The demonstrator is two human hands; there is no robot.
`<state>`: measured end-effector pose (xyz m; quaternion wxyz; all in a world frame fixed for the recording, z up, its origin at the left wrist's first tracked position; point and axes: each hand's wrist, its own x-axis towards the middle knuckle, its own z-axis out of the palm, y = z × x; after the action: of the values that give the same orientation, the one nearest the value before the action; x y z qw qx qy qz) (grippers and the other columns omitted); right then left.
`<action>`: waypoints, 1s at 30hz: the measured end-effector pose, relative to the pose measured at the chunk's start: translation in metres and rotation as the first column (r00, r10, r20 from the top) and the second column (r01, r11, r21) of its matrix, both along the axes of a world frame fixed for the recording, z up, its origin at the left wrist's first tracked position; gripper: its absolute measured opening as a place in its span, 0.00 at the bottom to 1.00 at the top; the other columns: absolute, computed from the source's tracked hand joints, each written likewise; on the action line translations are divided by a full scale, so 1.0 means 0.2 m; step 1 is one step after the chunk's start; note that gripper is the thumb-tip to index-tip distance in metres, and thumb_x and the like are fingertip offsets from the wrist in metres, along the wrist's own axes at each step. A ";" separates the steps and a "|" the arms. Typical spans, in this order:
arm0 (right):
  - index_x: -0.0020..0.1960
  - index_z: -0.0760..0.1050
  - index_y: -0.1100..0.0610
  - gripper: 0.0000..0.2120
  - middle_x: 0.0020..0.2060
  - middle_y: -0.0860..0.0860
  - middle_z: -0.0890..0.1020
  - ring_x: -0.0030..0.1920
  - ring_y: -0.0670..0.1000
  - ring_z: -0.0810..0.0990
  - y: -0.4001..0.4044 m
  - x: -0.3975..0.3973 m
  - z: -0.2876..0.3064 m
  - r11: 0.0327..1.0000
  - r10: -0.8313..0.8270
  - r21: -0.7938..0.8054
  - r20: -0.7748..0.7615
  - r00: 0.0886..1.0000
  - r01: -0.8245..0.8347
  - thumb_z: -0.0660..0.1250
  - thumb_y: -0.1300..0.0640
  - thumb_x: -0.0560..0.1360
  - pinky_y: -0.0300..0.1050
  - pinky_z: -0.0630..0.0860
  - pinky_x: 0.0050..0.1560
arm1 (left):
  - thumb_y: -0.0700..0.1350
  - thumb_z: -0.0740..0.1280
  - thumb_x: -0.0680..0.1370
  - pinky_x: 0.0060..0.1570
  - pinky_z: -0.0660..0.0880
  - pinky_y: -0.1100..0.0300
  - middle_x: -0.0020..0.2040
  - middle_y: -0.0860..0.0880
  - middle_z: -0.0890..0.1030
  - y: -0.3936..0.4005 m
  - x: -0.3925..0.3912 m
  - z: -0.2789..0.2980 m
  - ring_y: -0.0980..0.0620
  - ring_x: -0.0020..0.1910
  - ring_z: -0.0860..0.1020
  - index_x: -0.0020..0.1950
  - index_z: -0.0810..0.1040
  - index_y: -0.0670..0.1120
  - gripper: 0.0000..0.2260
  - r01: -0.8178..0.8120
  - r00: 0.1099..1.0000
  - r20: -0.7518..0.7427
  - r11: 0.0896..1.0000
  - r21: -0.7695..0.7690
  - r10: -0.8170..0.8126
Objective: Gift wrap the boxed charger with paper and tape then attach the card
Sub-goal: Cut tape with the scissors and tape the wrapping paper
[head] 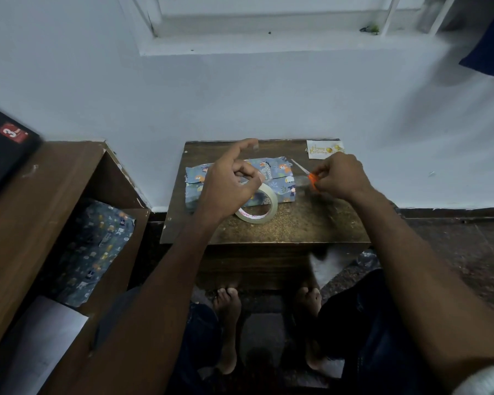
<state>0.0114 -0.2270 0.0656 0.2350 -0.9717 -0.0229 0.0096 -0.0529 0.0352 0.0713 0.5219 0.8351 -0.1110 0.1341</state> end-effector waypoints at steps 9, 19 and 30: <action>0.56 0.85 0.58 0.16 0.46 0.57 0.84 0.49 0.60 0.84 0.14 -0.02 -0.01 0.981 -0.037 -0.188 0.078 0.996 0.051 0.74 0.63 0.68 0.46 0.76 0.43 | 0.40 0.79 0.76 0.49 0.80 0.49 0.44 0.53 0.88 -0.04 -0.01 0.03 0.55 0.46 0.86 0.76 0.74 0.51 0.31 0.152 0.986 -0.071 0.988 -0.017 -0.152; 0.46 0.78 0.52 0.13 0.42 0.52 0.81 0.35 0.48 0.75 0.15 -0.13 0.12 0.916 0.165 0.354 0.092 0.982 -0.187 0.74 0.66 0.66 0.56 0.77 0.33 | 0.37 0.79 0.77 0.50 0.79 0.53 0.45 0.44 0.89 -0.09 0.00 0.06 0.44 0.46 0.86 0.79 0.71 0.44 0.32 0.249 0.957 -0.088 0.940 -0.235 -0.275; 0.39 0.79 0.55 0.19 0.34 0.47 0.82 0.34 0.45 0.78 0.35 -0.12 0.00 0.793 0.117 0.604 -0.023 0.993 -0.079 0.75 0.39 0.65 0.42 0.73 0.37 | 0.33 0.75 0.79 0.57 0.81 0.50 0.45 0.42 0.87 -0.02 -0.01 0.09 0.42 0.50 0.85 0.79 0.70 0.42 0.30 0.261 0.950 -0.059 0.884 -0.387 -0.306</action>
<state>-0.0116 -0.1574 0.0662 0.5312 -0.8434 -0.0682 0.0428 -0.0554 0.0307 0.0886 0.6911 0.7012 -0.1733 0.0253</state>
